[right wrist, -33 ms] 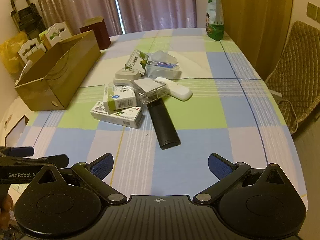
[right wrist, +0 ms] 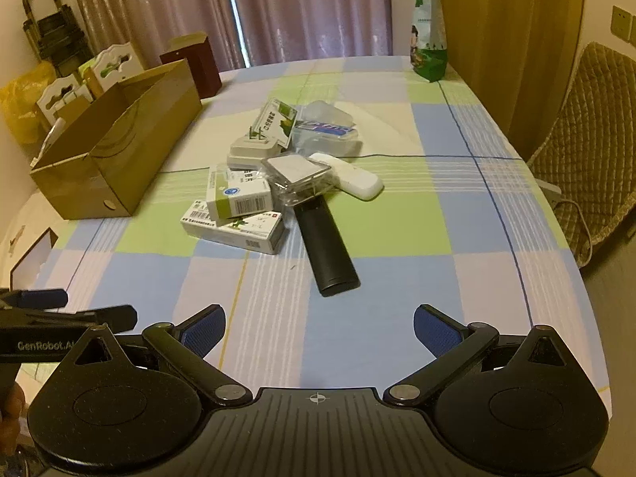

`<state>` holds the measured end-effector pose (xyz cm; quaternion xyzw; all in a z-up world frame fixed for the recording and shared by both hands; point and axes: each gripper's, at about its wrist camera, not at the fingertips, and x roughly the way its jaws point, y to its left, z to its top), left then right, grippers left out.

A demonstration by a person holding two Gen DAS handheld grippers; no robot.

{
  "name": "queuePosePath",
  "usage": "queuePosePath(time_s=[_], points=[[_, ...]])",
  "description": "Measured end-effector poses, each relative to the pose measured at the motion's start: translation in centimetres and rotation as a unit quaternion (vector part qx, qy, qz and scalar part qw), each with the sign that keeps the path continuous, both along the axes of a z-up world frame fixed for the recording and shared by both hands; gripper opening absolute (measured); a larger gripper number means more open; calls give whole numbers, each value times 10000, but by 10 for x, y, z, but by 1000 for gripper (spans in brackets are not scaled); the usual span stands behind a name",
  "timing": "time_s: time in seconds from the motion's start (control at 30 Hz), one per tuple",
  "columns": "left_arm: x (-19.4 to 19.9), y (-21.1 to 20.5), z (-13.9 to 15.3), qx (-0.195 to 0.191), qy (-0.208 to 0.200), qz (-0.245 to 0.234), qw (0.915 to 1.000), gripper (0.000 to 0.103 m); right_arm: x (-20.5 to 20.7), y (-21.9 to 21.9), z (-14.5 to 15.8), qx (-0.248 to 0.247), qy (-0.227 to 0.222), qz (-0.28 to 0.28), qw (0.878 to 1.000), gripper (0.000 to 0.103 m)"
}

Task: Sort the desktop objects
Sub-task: 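Move both tools toward the pile of items on the table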

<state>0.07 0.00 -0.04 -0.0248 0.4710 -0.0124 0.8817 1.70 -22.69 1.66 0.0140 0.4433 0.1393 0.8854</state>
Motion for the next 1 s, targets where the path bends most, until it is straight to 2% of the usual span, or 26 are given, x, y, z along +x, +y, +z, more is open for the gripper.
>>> queuePosePath(time_s=[0.23, 1.0], points=[[-1, -3, -1, 85, 31, -16, 10000, 102, -2, 3, 0, -37, -39, 15, 10000, 103], [-2, 11, -6, -58, 130, -13, 9999, 102, -2, 17, -4, -154, 89, 29, 9998, 103]])
